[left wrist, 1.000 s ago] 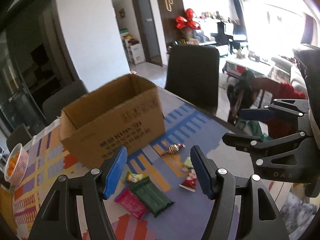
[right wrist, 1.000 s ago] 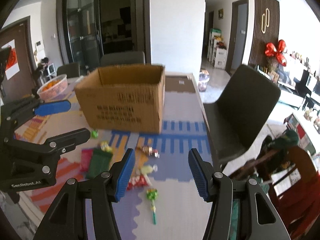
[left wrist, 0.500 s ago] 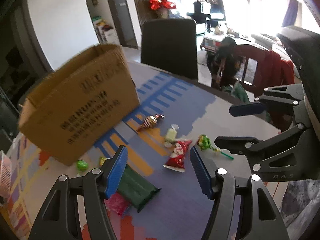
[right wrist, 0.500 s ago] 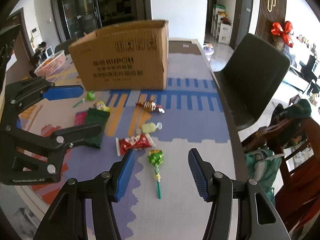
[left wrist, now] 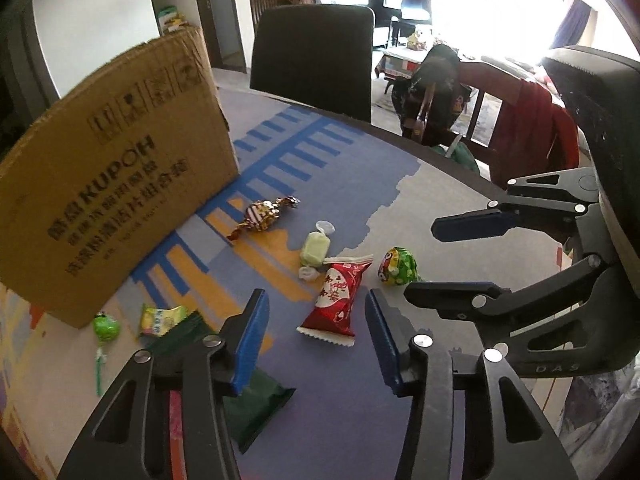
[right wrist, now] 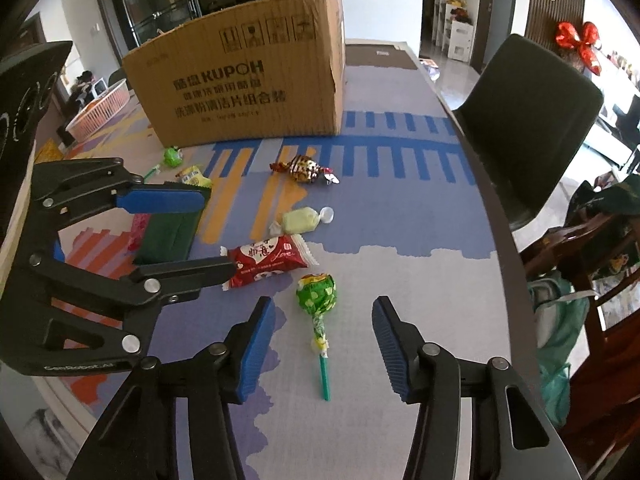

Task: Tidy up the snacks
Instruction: 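Grasp the red-white candy with the left tool while the right tool grasps the green lollipop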

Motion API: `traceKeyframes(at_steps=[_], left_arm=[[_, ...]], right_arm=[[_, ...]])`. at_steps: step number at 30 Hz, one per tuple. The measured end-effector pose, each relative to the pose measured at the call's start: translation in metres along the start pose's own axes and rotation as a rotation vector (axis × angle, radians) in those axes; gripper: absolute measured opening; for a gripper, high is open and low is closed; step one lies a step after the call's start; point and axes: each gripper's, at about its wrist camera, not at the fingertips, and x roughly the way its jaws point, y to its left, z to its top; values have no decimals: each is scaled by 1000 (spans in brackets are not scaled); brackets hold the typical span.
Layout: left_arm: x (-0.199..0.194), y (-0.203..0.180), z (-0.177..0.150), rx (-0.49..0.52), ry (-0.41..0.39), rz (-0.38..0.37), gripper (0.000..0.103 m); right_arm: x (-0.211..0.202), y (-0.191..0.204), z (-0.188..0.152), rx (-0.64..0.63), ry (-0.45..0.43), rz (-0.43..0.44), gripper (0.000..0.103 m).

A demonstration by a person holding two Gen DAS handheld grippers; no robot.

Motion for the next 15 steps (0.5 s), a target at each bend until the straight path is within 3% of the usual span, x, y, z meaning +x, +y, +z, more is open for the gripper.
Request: traceKeyframes(at_steps=[15], left_arm=[[28,-2,4,-7,76,-53,35]], right_arm=[[17,-8,2,-2,25,40,40]])
